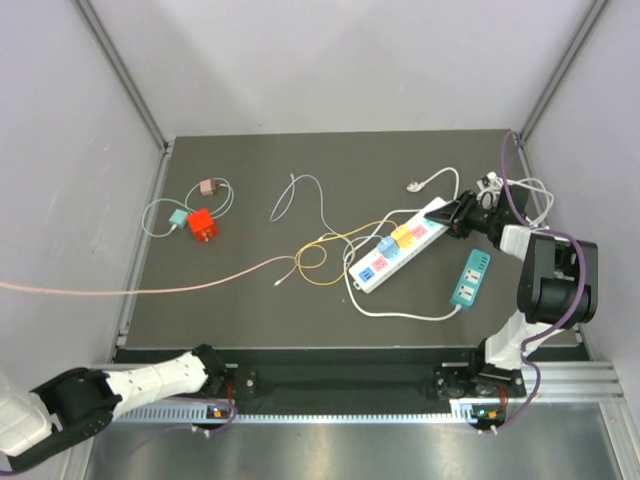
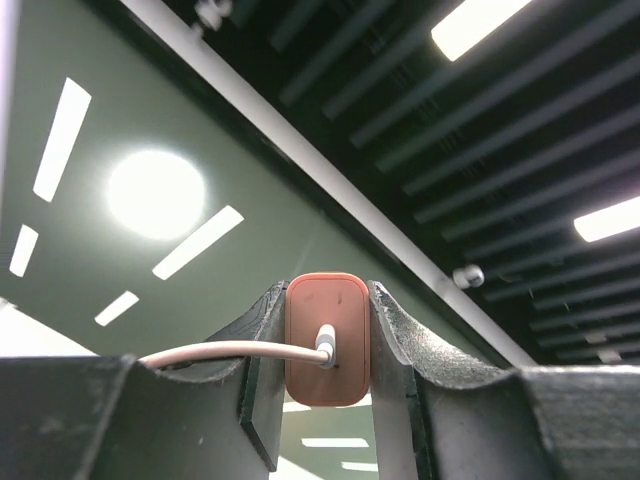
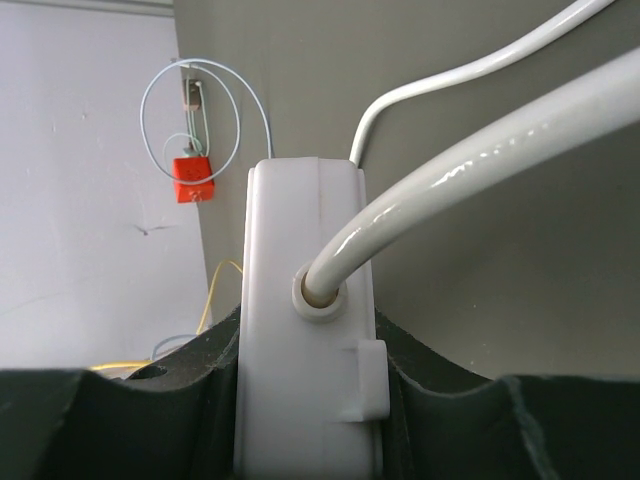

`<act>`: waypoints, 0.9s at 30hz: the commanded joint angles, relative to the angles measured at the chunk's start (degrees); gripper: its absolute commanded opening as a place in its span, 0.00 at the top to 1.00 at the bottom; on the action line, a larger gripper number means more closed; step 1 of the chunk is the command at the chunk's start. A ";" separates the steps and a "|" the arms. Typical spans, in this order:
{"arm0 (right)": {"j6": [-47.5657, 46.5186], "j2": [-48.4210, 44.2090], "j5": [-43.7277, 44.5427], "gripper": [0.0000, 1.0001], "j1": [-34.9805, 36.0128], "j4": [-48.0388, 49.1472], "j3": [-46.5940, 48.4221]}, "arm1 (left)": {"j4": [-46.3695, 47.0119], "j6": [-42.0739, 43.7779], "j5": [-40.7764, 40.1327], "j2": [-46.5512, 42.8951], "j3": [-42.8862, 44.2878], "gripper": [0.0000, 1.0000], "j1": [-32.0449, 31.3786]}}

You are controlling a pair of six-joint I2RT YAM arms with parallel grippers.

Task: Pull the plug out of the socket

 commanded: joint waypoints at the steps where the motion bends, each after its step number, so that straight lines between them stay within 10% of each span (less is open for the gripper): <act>1: -3.73 0.19 0.92 1.00 -0.36 1.32 2.19 | -0.81 3.60 -2.60 -3.27 0.24 1.00 -0.16; 12: -4.96 0.01 1.36 1.00 -0.36 0.35 2.46 | -7.67 7.91 -4.88 -6.00 3.76 1.00 -0.34; 27: -8.47 -0.52 2.59 1.00 -0.01 -3.33 3.69 | -30.25 -1.41 -8.84 1.29 -18.55 1.00 -2.80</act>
